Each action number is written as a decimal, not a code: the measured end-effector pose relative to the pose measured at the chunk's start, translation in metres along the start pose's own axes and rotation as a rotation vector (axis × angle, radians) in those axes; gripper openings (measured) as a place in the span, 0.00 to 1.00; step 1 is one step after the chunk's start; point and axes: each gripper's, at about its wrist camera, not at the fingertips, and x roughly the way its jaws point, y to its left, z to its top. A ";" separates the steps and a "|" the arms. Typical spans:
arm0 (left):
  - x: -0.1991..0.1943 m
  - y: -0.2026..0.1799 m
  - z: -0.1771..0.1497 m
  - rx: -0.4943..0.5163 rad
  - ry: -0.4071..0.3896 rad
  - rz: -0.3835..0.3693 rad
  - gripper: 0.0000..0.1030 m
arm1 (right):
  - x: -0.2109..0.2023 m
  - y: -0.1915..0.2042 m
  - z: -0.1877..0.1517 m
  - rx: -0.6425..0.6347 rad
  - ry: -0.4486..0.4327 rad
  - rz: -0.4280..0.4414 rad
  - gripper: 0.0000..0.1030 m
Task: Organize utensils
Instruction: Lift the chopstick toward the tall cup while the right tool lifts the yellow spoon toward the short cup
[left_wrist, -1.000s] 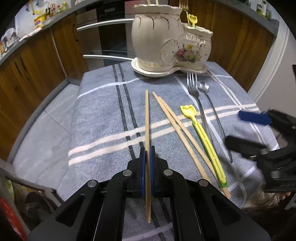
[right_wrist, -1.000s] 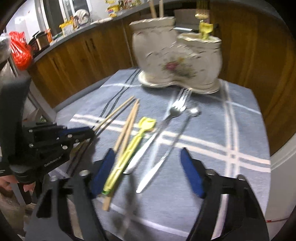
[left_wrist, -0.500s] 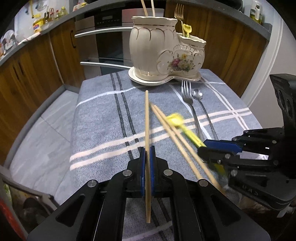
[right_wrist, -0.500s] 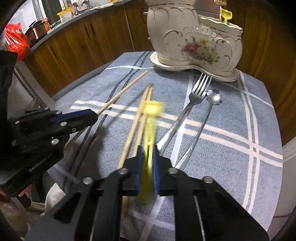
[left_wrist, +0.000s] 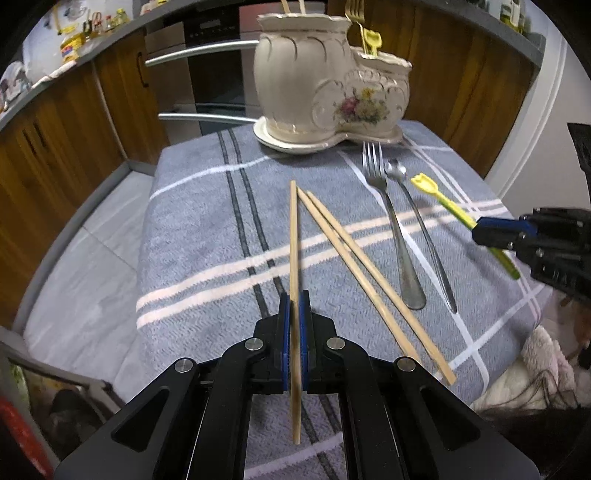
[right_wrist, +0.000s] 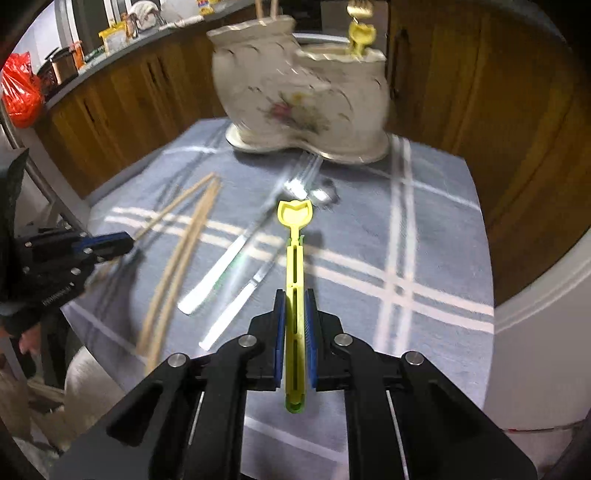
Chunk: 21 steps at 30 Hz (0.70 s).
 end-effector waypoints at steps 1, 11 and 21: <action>0.001 -0.002 -0.001 0.006 0.008 0.001 0.05 | 0.003 -0.005 -0.002 0.008 0.026 0.015 0.09; 0.006 -0.007 -0.004 0.042 0.115 -0.001 0.05 | 0.017 -0.012 -0.003 -0.050 0.124 0.039 0.18; 0.012 -0.006 0.005 0.047 0.134 0.007 0.13 | 0.027 -0.008 0.007 -0.130 0.116 0.035 0.14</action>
